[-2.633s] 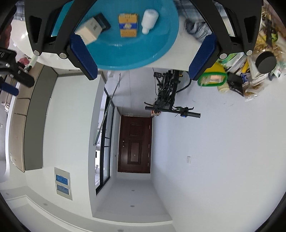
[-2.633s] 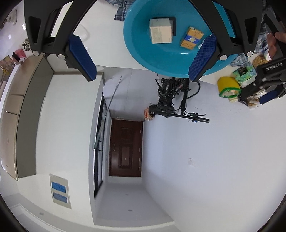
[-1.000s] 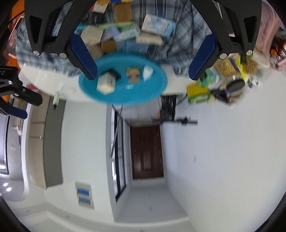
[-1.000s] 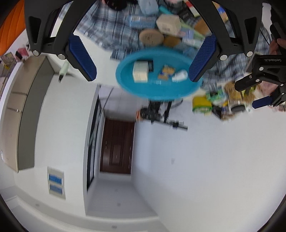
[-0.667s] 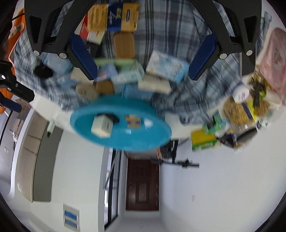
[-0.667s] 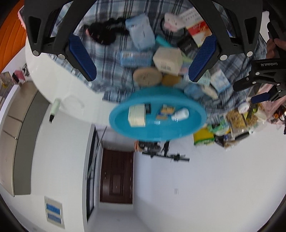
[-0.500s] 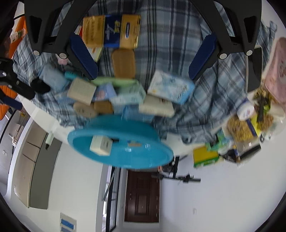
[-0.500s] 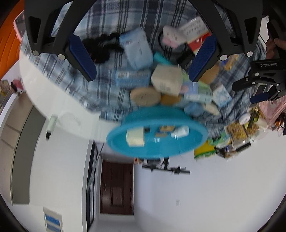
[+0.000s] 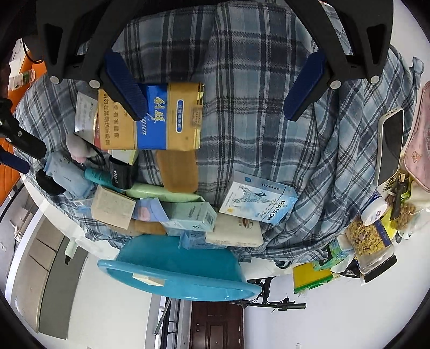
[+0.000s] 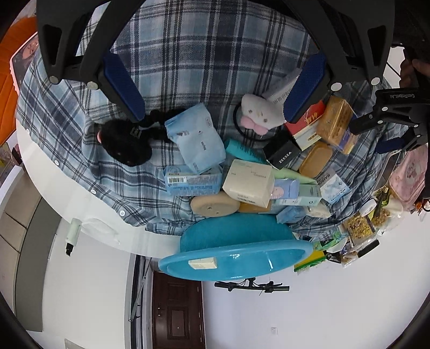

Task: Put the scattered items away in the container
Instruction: 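Move the left gripper toward the gold-and-blue Liqun box on the shirt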

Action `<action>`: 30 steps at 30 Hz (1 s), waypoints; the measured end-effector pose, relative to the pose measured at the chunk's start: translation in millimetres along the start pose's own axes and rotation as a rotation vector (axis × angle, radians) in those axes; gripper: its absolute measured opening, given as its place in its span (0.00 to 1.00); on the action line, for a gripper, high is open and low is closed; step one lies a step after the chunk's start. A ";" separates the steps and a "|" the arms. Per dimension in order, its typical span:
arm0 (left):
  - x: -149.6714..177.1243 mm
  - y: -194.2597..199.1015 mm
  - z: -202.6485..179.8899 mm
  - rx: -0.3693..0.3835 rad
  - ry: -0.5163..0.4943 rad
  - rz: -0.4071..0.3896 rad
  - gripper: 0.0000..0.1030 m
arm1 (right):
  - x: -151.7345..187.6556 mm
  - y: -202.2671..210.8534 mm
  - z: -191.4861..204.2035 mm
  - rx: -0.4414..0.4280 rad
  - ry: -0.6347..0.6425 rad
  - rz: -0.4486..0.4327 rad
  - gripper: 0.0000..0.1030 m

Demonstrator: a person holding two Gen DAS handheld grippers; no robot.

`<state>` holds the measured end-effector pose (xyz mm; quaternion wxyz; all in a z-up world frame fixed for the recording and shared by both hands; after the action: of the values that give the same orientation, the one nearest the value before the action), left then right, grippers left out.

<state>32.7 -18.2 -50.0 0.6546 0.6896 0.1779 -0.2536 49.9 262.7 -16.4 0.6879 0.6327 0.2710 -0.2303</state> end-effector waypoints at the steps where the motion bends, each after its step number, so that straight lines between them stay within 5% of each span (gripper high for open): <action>1: 0.8 -0.1 -0.9 0.002 -0.002 0.002 1.00 | 0.5 -0.6 0.4 -0.001 0.001 0.004 1.00; 8: -1.8 5.0 -7.8 0.022 -0.021 -0.011 1.00 | 0.2 1.6 0.8 -0.002 0.003 -0.001 1.00; 14: -3.1 10.8 -20.0 0.121 -0.044 -0.030 1.00 | 1.2 0.8 -0.2 -0.007 -0.002 -0.001 1.00; 30: 0.7 -8.5 -32.2 0.207 -0.058 0.044 1.00 | 5.1 -2.7 -1.1 -0.016 -0.010 0.010 1.00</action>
<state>32.1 14.4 -56.9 0.5901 0.7497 0.1167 -0.2758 51.8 263.6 -21.9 0.6957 0.6272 0.2660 -0.2278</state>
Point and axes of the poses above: each gripper's, at about its wrist camera, not at the fingertips, and y roughly against the way its jaws point, z to its left, x to its underside, the point moved 3 cm from there along -y, roughly the way its jaws point, and after that the axes turned 2 degrees about -x, right-handed, at the moved point
